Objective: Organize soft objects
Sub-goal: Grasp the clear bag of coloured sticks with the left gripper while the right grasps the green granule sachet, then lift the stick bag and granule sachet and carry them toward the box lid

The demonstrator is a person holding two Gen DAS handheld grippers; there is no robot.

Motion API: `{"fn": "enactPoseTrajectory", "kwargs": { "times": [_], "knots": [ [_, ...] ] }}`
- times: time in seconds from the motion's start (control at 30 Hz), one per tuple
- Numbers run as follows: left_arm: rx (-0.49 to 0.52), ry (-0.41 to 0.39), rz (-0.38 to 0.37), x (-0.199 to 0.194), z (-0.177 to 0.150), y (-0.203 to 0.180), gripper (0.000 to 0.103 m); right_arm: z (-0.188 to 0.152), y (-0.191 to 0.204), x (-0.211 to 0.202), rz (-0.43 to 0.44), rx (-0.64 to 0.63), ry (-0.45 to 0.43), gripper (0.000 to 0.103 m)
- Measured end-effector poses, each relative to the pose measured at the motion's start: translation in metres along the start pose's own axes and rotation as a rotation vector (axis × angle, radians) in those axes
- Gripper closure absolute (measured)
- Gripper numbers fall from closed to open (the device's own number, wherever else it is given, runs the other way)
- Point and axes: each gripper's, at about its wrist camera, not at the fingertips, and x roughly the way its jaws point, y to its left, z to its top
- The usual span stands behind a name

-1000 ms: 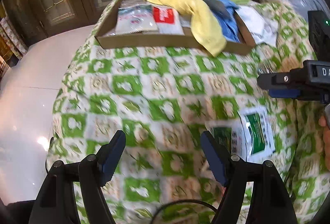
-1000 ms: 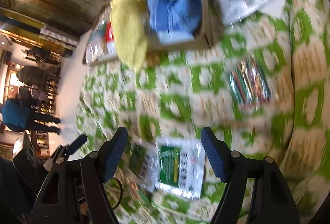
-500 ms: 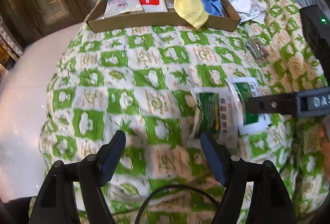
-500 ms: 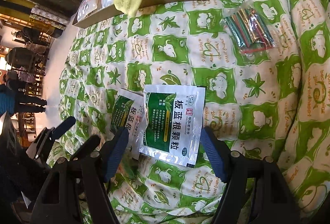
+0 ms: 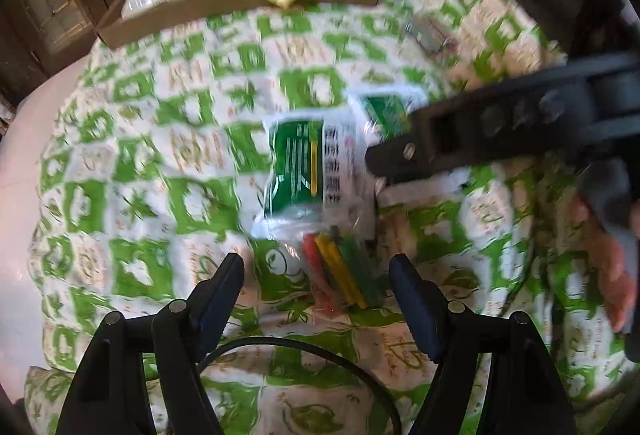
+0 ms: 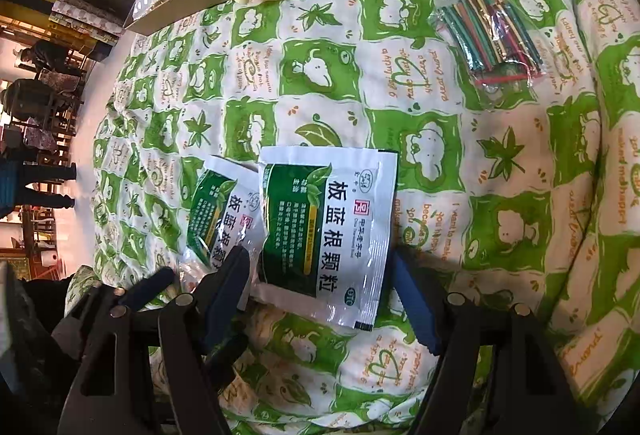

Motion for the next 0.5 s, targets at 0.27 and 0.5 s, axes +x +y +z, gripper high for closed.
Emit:
{"fn": "enactPoseTrajectory", "kwargs": {
  "times": [0.27, 0.5],
  "knots": [
    [-0.097, -0.057, -0.027, -0.009, 0.001, 0.024, 0.087, 0.02, -0.02, -0.051, 0.073, 0.018, -0.155, 0.059],
    [-0.113, -0.118, 0.001, -0.031, 0.009, 0.049, 0.087, 0.035, -0.054, -0.084, 0.178, 0.111, -0.218, 0.059]
  ]
}}
